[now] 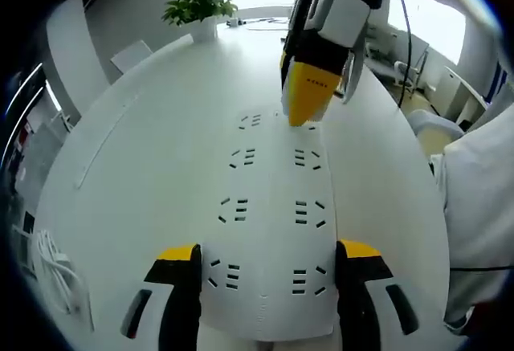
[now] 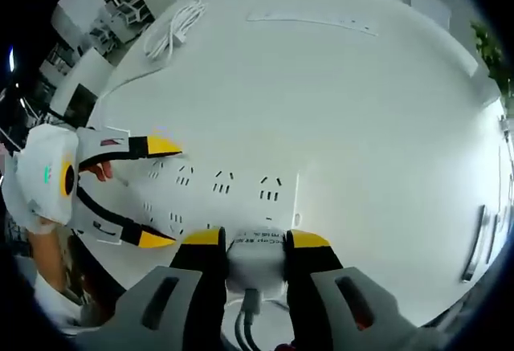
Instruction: Straighten the power strip on the desk, plug the charger into it
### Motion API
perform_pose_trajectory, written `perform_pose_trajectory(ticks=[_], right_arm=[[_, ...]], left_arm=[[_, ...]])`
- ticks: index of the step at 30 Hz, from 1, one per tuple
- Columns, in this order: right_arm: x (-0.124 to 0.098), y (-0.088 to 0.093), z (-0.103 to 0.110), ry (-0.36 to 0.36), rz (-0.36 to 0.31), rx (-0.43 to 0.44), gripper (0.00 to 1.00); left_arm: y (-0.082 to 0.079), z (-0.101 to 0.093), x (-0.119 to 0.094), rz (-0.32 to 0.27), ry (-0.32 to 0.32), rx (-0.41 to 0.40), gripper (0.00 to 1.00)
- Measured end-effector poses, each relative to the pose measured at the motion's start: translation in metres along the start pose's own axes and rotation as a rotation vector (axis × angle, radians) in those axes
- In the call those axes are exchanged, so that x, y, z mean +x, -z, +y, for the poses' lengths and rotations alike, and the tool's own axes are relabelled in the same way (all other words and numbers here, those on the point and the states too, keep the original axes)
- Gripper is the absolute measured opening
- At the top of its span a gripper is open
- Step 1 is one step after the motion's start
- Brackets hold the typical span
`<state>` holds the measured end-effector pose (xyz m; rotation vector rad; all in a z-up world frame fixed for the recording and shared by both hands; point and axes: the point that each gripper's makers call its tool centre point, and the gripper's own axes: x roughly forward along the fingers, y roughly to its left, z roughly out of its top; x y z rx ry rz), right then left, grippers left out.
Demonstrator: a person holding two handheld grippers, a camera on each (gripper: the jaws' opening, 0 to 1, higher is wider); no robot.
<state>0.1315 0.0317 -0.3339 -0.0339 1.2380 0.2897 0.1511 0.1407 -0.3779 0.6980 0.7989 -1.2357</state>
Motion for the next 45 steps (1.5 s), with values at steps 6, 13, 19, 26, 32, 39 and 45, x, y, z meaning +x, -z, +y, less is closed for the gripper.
perform_pose_trajectory(ticks=[6, 13, 19, 26, 32, 39, 45], right_arm=[[0.002, 0.0, 0.0, 0.048, -0.01, 0.007, 0.26], [0.02, -0.025, -0.027, 0.044, -0.013, 0.029, 0.26], [0.016, -0.022, -0.019, 0.022, -0.062, -0.006, 0.27], [-0.011, -0.009, -0.001, -0.033, -0.168, -0.047, 0.29], [-0.026, -0.005, -0.022, -0.071, -0.119, -0.065, 0.24], [-0.017, 0.014, 0.0, -0.096, -0.067, -0.069, 0.23], [-0.023, -0.002, 0.004, -0.124, -0.041, 0.003, 0.21]], left_arm=[[0.0, -0.004, -0.001, 0.004, -0.003, -0.001, 0.68], [0.0, -0.006, -0.002, -0.005, -0.011, -0.012, 0.68], [0.0, -0.006, -0.003, -0.014, -0.021, -0.029, 0.68], [0.0, -0.004, -0.003, -0.021, -0.025, -0.038, 0.68], [0.001, -0.004, -0.005, -0.029, -0.027, -0.04, 0.68], [-0.001, 0.003, -0.002, -0.023, -0.024, -0.034, 0.68], [-0.003, 0.002, 0.0, 0.008, -0.018, -0.028, 0.67]])
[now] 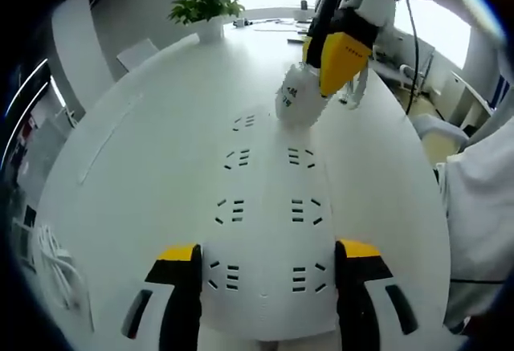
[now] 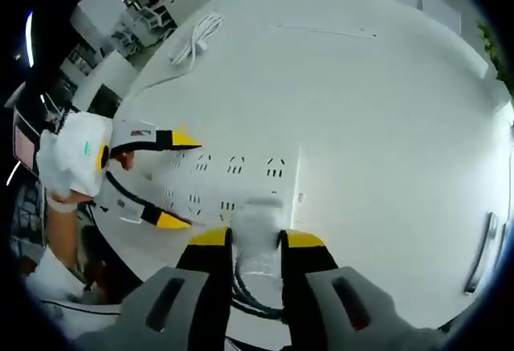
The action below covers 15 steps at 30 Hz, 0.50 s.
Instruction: Straighten the power strip on the desk, plug the charger into it
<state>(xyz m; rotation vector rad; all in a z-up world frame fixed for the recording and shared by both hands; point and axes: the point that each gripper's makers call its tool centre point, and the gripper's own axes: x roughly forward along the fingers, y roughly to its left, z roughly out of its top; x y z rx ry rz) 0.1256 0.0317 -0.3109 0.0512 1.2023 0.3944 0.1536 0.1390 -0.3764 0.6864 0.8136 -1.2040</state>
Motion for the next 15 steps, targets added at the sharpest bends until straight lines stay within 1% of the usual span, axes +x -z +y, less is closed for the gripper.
perform_pose_trajectory(ticks=[1, 2, 3, 4, 6, 7, 8, 9, 10, 11, 13, 14, 15], right_arm=[[0.003, 0.002, 0.002, -0.003, 0.021, -0.031, 0.2], [0.004, 0.008, 0.007, -0.003, 0.047, -0.104, 0.21], [0.007, 0.0, -0.003, 0.017, 0.064, -0.127, 0.21], [0.008, 0.004, -0.002, 0.021, 0.076, -0.127, 0.21], [0.01, 0.008, -0.003, 0.002, 0.082, -0.105, 0.21], [0.014, 0.002, -0.008, -0.032, 0.093, -0.057, 0.21], [0.017, 0.003, -0.01, -0.038, 0.097, -0.065, 0.21], [0.019, -0.005, -0.017, -0.042, 0.1, -0.068, 0.21], [0.021, -0.008, -0.017, -0.036, 0.093, -0.12, 0.22], [0.022, -0.01, -0.019, -0.024, 0.107, -0.149, 0.22], [0.026, -0.013, -0.02, -0.02, 0.133, -0.103, 0.22], [0.027, -0.014, -0.021, -0.017, 0.156, -0.102, 0.22], [0.027, -0.016, -0.022, -0.014, 0.173, -0.081, 0.21]], left_arm=[[0.0, 0.001, 0.0, 0.001, 0.001, -0.001, 0.67], [0.0, 0.004, 0.001, 0.0, 0.002, -0.003, 0.68], [0.0, 0.005, 0.002, -0.001, 0.003, -0.004, 0.68], [0.0, 0.003, 0.001, -0.002, 0.003, -0.005, 0.68], [0.0, 0.001, 0.001, 0.0, 0.004, -0.002, 0.68], [0.0, 0.0, 0.001, -0.002, 0.004, 0.001, 0.68], [-0.001, 0.001, 0.001, -0.003, 0.004, 0.001, 0.68], [-0.001, 0.001, 0.001, -0.003, 0.004, 0.0, 0.68], [0.0, 0.001, 0.002, -0.002, -0.001, -0.008, 0.68], [-0.001, 0.002, 0.003, -0.001, -0.008, -0.015, 0.68], [-0.001, 0.003, 0.004, 0.001, -0.008, -0.016, 0.67], [-0.001, 0.002, 0.004, -0.001, -0.003, -0.007, 0.67], [-0.001, 0.002, 0.004, -0.002, -0.002, -0.008, 0.67]])
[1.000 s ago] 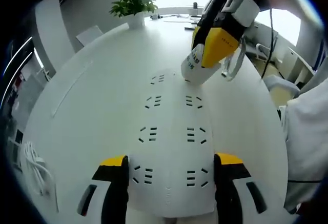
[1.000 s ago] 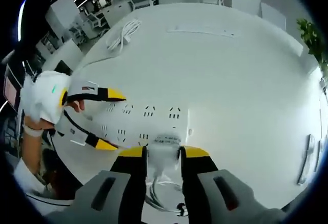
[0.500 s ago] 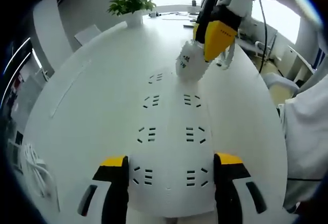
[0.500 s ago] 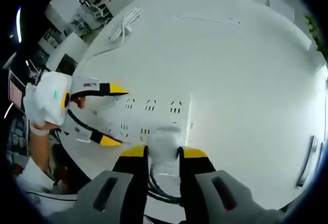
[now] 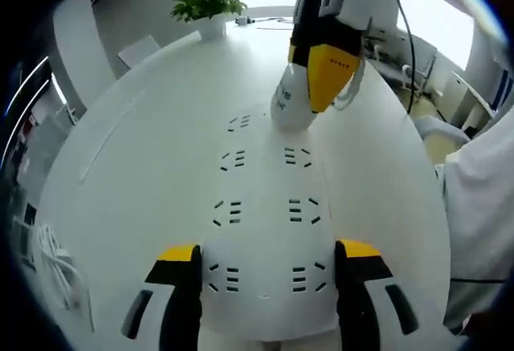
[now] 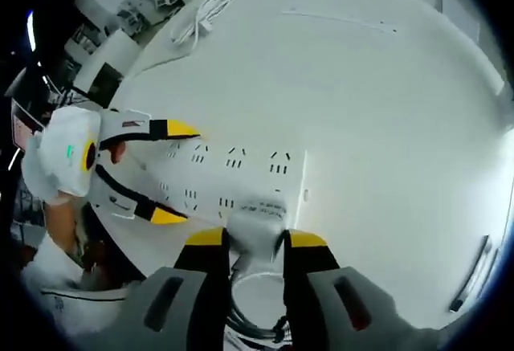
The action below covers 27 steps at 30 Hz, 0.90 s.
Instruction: Straighten the power strip on the desk, plug the charger into it
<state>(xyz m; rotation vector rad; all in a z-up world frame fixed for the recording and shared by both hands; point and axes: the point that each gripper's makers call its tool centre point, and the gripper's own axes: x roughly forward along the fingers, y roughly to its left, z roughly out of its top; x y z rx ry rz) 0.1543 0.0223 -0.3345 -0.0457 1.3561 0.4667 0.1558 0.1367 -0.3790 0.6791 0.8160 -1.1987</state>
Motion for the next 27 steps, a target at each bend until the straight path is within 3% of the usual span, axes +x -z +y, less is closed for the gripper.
perform_pose_trajectory(ticks=[3, 5, 8, 9, 12, 14, 16, 17, 27], right_arm=[[0.0, -0.008, -0.004, -0.046, 0.023, 0.089, 0.21], [0.002, -0.014, -0.008, -0.026, 0.021, 0.053, 0.21], [0.007, -0.01, -0.006, 0.059, 0.056, -0.05, 0.21], [0.009, -0.007, -0.007, 0.07, 0.087, -0.056, 0.21], [0.011, -0.012, -0.008, 0.104, 0.097, -0.048, 0.2], [0.012, -0.018, -0.011, 0.13, 0.081, -0.074, 0.21], [0.014, -0.025, -0.01, 0.134, 0.072, -0.044, 0.21], [0.014, -0.024, -0.012, 0.119, 0.096, -0.032, 0.21], [0.017, -0.019, -0.01, 0.119, 0.056, -0.007, 0.24]], left_arm=[[0.001, -0.002, 0.0, 0.001, -0.003, -0.005, 0.67], [0.001, -0.002, 0.0, 0.006, -0.004, -0.007, 0.67], [0.001, -0.003, 0.0, 0.014, -0.003, -0.003, 0.67], [0.001, -0.003, 0.0, 0.016, -0.003, -0.002, 0.67], [0.001, 0.003, 0.002, 0.018, -0.005, -0.006, 0.67], [0.0, 0.006, 0.002, 0.022, -0.011, -0.015, 0.67], [0.0, 0.012, 0.004, 0.029, -0.012, -0.018, 0.67], [0.0, 0.011, 0.003, 0.03, -0.013, -0.02, 0.67], [0.001, 0.012, 0.002, 0.022, -0.019, -0.036, 0.68]])
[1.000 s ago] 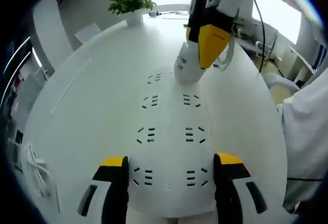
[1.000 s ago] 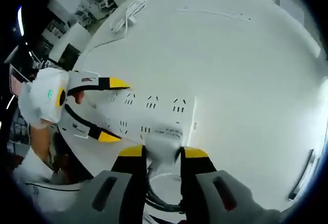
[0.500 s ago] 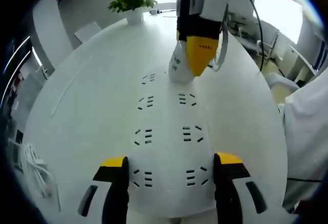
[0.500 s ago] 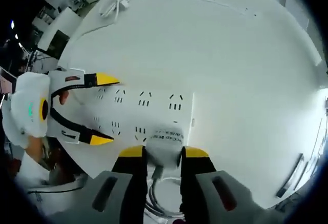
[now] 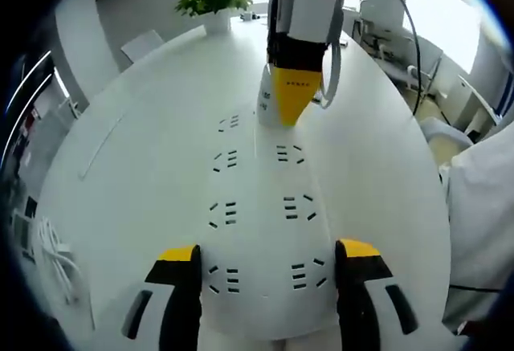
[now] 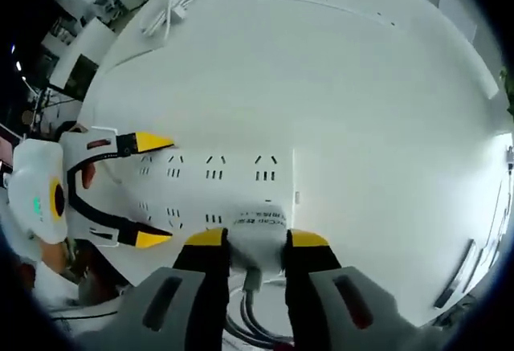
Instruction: Straighten the power strip on the desk, plug the charger into it
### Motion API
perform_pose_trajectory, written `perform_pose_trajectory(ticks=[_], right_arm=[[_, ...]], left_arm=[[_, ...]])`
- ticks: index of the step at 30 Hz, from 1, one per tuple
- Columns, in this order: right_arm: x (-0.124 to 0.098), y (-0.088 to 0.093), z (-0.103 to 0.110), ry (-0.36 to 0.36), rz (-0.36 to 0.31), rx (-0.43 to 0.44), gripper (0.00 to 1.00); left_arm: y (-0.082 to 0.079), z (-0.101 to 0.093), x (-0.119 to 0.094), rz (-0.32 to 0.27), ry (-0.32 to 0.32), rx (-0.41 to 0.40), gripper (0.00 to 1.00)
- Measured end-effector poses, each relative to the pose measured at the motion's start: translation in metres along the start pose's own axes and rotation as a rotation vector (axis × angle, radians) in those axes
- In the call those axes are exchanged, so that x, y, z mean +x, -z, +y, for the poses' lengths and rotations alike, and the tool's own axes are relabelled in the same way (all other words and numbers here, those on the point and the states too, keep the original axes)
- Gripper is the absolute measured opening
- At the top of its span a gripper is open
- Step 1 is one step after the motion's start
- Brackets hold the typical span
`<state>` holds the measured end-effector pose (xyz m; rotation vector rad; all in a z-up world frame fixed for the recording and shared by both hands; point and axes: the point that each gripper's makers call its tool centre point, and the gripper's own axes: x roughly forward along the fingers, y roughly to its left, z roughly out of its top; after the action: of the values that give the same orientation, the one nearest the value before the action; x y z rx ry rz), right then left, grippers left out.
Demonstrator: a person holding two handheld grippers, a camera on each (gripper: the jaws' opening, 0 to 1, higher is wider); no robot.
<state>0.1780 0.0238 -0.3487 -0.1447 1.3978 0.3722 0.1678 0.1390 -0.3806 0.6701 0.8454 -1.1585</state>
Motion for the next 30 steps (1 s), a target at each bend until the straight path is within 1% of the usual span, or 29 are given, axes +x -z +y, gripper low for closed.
perform_pose_trajectory(ticks=[2, 3, 5, 9, 12, 13, 15, 16, 18, 20, 21, 24, 25, 26, 28, 30], right_arm=[[0.0, 0.003, 0.002, 0.007, -0.016, -0.002, 0.24], [0.001, -0.001, 0.0, 0.01, -0.037, -0.01, 0.25], [0.004, -0.004, -0.002, 0.013, -0.091, 0.007, 0.26], [0.0, 0.002, 0.003, 0.013, -0.128, -0.011, 0.27], [0.0, -0.005, 0.004, -0.039, -0.167, -0.044, 0.31], [-0.002, -0.01, 0.004, -0.056, -0.202, -0.049, 0.32], [-0.008, -0.009, 0.009, -0.083, -0.227, -0.072, 0.36], [-0.013, -0.011, 0.013, -0.094, -0.251, -0.108, 0.39], [-0.021, -0.012, 0.016, -0.071, -0.306, -0.205, 0.4], [-0.028, -0.008, 0.021, -0.079, -0.343, -0.251, 0.41], [-0.033, -0.008, 0.024, -0.095, -0.377, -0.245, 0.43], [-0.043, -0.01, 0.031, -0.151, -0.431, -0.251, 0.49], [-0.046, -0.011, 0.032, -0.161, -0.449, -0.259, 0.5], [-0.054, -0.013, 0.034, -0.185, -0.491, -0.269, 0.5], [-0.067, -0.014, 0.039, -0.228, -0.555, -0.3, 0.54], [-0.077, -0.011, 0.04, -0.256, -0.615, -0.296, 0.6]], left_arm=[[0.0, -0.001, 0.0, -0.002, -0.001, -0.003, 0.68], [0.0, 0.0, 0.0, -0.003, -0.001, -0.006, 0.68], [-0.001, 0.002, 0.001, 0.0, -0.001, -0.009, 0.68], [-0.001, 0.0, 0.0, -0.001, -0.003, -0.013, 0.68], [0.0, 0.0, 0.0, -0.002, -0.004, -0.016, 0.68], [-0.001, 0.001, 0.001, -0.004, -0.004, -0.017, 0.68], [-0.001, 0.002, 0.001, -0.006, -0.004, -0.017, 0.68], [-0.001, 0.0, 0.0, -0.007, -0.005, -0.018, 0.68], [-0.001, -0.002, -0.001, -0.003, -0.004, -0.018, 0.68], [-0.001, -0.004, -0.001, 0.002, -0.003, -0.018, 0.68], [-0.001, -0.005, -0.002, 0.005, -0.003, -0.018, 0.68], [0.0, -0.01, -0.003, 0.007, -0.003, -0.018, 0.68], [0.0, -0.01, -0.004, 0.006, -0.003, -0.018, 0.68], [0.0, -0.011, -0.004, 0.004, -0.003, -0.017, 0.68], [-0.001, -0.011, -0.004, -0.002, -0.002, -0.015, 0.68], [-0.001, -0.014, -0.005, -0.003, -0.004, -0.015, 0.68]])
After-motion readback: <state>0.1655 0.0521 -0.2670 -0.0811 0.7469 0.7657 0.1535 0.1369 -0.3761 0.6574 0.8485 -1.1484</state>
